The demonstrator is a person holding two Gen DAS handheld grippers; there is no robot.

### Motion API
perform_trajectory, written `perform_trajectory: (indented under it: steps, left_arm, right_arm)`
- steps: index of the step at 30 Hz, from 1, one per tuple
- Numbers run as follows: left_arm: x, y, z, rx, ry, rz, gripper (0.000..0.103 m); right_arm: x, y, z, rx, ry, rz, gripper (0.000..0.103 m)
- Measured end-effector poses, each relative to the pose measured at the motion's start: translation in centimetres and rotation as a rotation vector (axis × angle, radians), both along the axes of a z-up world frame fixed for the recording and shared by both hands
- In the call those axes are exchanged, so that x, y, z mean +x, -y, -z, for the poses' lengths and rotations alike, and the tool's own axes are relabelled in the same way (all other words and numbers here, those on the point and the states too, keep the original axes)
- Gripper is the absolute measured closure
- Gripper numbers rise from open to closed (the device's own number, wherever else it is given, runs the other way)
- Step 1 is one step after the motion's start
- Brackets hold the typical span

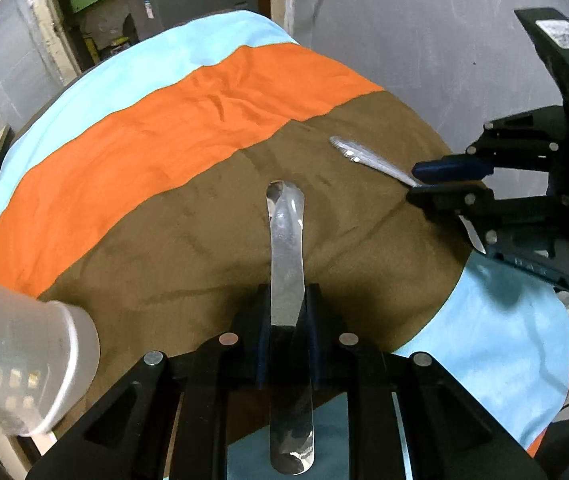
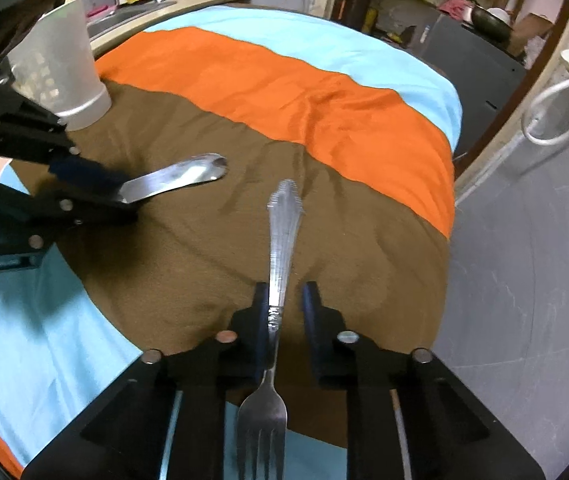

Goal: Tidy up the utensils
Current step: 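Lift the knife with left while right lifts the fork over the caddy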

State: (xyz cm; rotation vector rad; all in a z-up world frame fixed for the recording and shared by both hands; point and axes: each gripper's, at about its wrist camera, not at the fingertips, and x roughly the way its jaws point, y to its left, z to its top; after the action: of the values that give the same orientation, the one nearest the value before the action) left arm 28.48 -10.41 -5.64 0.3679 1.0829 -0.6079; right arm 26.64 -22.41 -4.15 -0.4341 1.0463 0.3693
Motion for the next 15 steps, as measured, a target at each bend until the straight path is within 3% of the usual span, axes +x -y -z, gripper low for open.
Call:
perform_trajectory:
  steps: [2,6,11,15]
  left_arm:
    - [-0.3,-0.3,0.0,-0.019,0.023,-0.013,0.090]
    - [-2.2,-1.7,-0.6,-0.126,0.052,-0.059,0.090]
    - [-4.7,-3.7,-1.7,-0.254,0.138,-0.123,0.090]
    - [-7.3,-5.5,-3.8,-0.366,0.293,-0.182,0.090]
  right_arm:
    - [-0.1,-0.1,-0.1,0.001,-0.004,0.003,0.097]
    - [-0.3,0.8,-0.7,0.130,0.005,0.024,0.098]
    - [-2.3,1.4,-0.9,0.321,0.118,0.033,0.098]
    - [-4.5,0.6,-1.5,0.442,0.253,0.003,0.098]
